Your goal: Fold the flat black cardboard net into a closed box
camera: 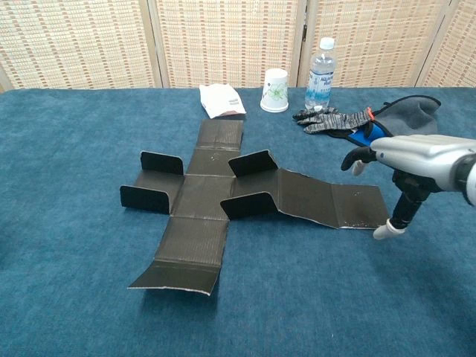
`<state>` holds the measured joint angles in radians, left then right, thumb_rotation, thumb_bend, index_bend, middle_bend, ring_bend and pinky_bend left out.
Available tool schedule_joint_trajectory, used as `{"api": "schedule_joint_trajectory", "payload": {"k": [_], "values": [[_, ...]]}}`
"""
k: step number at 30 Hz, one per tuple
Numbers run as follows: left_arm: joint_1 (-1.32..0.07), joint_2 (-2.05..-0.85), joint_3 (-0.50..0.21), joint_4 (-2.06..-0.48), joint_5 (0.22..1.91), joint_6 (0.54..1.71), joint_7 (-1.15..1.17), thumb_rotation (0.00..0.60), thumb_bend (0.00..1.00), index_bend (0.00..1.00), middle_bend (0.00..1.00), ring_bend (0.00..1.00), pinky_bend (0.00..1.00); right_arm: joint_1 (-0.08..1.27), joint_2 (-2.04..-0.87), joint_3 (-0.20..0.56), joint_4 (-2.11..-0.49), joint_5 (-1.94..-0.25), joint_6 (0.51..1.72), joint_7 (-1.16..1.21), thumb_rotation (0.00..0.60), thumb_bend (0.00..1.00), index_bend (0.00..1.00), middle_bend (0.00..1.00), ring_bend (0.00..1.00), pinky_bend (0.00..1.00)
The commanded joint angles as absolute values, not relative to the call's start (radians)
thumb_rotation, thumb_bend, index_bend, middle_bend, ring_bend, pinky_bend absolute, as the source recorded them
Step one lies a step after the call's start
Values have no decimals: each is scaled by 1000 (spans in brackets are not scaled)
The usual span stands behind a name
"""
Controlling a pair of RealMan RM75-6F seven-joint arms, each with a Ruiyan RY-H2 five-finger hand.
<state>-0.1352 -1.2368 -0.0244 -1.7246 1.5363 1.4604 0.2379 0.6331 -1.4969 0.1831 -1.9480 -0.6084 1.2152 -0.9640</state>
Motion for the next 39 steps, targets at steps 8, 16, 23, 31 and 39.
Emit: {"api": "schedule_joint_trajectory", "payload": {"k": [8,16,23,31,39], "values": [[-140,-1236,-23,-1712,1544,1457,219,600,274,174,160,208,348,732,-1661,224,-1804,-486,1314,-1023,600,0,119,161,841,1000],[-142,-1236,-23,-1706,1541,1454,214,600,274,174,160,207,348,778,-1734,259,-1714,-434,1320,-1024,600,0,88,156,841,1000],[-148,-1234,-21,-1701,1541,1442,207,600,274,174,160,204,348,824,-1796,293,-1658,-388,1334,-1046,600,0,56,144,839,1000],[-152,-1236,-21,-1682,1537,1436,200,600,274,174,158,199,348,864,-1848,319,-1590,-350,1329,-1066,600,0,52,144,839,1000],[-156,-1247,-22,-1656,1540,1435,218,600,274,174,158,196,344,893,-1886,335,-1542,-325,1316,-1075,600,0,52,144,838,1000]]}}
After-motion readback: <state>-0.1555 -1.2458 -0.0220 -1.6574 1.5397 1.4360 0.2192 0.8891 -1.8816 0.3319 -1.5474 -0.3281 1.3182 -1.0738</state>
